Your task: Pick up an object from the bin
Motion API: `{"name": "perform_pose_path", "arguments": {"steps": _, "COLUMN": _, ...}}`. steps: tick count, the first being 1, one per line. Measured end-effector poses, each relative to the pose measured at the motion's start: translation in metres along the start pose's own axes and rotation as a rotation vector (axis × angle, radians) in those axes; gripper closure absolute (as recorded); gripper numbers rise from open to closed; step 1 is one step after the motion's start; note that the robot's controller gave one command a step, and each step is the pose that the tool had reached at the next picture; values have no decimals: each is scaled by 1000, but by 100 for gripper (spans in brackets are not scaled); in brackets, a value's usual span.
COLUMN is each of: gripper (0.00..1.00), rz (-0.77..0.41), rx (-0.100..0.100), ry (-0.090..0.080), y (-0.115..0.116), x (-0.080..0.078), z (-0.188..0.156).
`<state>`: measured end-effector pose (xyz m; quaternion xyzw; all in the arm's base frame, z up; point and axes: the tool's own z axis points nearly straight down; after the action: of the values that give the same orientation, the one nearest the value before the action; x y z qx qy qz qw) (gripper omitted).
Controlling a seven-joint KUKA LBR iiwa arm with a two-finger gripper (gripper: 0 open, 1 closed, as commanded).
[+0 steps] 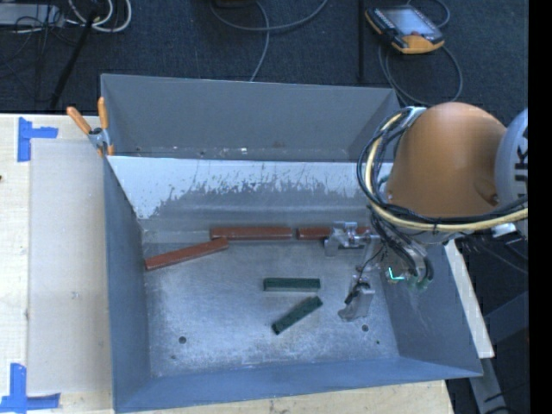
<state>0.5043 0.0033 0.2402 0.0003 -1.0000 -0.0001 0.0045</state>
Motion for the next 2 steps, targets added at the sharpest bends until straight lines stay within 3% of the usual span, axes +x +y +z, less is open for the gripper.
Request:
{"name": "perform_pose_path", "arguments": {"steps": 1, "gripper": 0, "rz": -48, "rx": 0, "ry": 0, "y": 18, "x": -58, "z": 174}}
{"name": "perform_pose_path", "arguments": {"steps": 2, "gripper": 0, "rz": -30, "rx": 0, "ry": -10, "y": 21, "x": -47, "z": 139}}
